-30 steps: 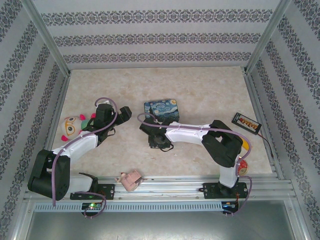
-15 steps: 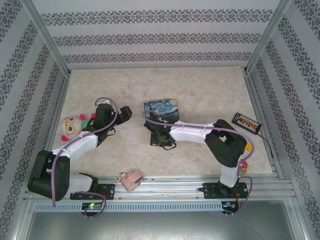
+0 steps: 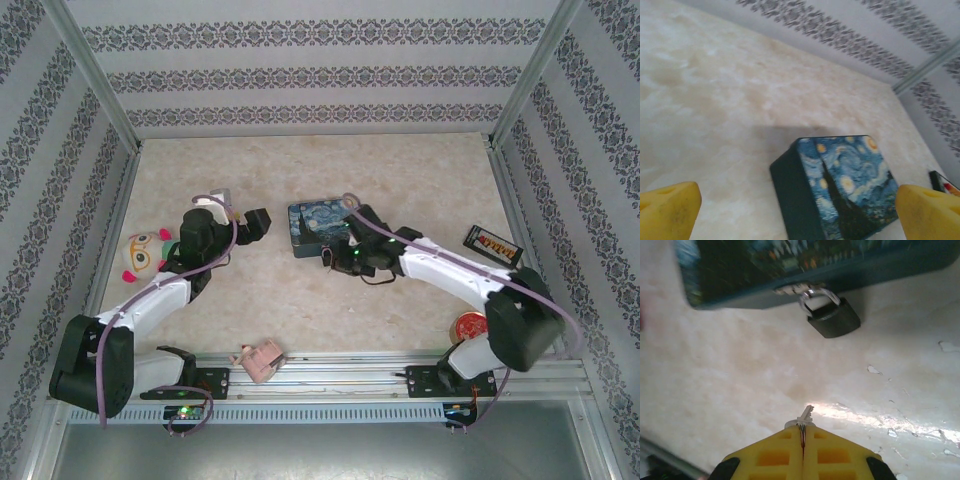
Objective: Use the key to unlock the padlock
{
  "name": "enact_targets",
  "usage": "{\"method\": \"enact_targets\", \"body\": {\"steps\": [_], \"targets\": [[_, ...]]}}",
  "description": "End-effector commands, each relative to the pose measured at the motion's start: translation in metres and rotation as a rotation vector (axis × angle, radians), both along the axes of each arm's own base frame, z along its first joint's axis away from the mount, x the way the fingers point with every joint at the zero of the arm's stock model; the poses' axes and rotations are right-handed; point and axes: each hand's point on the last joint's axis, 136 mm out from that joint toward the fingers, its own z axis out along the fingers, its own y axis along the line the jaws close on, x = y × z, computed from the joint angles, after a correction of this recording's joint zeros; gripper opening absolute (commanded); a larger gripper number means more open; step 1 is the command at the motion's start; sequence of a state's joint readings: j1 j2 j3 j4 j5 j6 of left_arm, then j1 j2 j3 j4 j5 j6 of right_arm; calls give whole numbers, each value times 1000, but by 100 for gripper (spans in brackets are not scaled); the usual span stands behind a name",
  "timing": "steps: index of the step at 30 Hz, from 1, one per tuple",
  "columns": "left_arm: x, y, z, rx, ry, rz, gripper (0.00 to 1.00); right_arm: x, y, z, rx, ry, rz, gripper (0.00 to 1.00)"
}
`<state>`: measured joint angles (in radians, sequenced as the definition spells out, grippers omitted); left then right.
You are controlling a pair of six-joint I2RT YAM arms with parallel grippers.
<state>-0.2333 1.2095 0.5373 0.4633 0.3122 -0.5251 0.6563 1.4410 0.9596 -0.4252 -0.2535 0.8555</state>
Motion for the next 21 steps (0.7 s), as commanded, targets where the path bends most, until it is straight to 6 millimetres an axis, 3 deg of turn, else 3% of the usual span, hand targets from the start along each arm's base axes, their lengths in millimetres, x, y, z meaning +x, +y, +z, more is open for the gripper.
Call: {"method": "enact_targets", "body": {"steps": [1,9,15,21], "targets": [[-8,-18,53,-39,-271,-141,99,-11,-9,24,82,11,36,0],[-38,-68,84,-15,-488,-414,99,-7,-17,84,251,-33,-14,0],[-75,-128,80,58,-524,-674,99,-1,-12,117,341,-92,-11,0],[-98,-154,78,107,-561,-807,95,1,-11,144,406,-137,-5,0]]}}
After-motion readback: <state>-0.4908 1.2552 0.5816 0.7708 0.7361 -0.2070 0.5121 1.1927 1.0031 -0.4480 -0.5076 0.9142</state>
